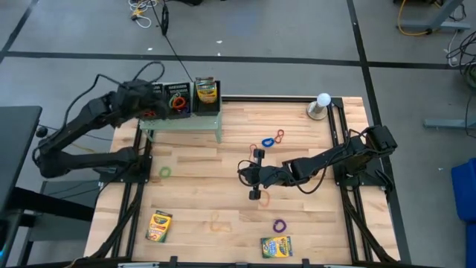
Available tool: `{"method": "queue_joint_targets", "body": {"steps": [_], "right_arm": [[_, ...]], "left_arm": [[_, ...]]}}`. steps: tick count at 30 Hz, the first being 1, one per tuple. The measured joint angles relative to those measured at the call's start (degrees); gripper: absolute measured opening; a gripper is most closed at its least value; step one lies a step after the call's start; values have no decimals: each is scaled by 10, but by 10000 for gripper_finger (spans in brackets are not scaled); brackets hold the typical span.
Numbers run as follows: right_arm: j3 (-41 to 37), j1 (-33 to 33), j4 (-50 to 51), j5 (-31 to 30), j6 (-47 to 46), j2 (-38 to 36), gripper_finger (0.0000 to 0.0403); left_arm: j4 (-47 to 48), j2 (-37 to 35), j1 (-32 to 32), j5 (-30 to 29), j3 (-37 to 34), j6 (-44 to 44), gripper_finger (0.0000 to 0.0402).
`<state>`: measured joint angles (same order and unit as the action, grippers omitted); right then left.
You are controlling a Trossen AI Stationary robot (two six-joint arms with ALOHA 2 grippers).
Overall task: Pick & Place Office Desk Supplies
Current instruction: Put the red rubber band into the left black bin on the shelf
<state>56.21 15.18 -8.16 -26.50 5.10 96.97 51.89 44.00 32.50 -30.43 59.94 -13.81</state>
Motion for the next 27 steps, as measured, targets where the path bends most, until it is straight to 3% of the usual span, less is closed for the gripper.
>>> {"method": "queue_joint_targets", "body": {"steps": [6,13,21,27], "right_arm": [[0,0,0,-1,6,0,11],[-16,0,-8,-3,11,0,6],[-57,0,-12,25,-43,0,6],[-63,0,91,-49,-118,-25,10]], "left_arm": [[-37,-3,-167,-22,-40,10,13],[-307,23,-328,-62,-174,66,11],[-636,78,-416,29,-328,143,10],[-695,127,-436,37,-368,132,10]]}}
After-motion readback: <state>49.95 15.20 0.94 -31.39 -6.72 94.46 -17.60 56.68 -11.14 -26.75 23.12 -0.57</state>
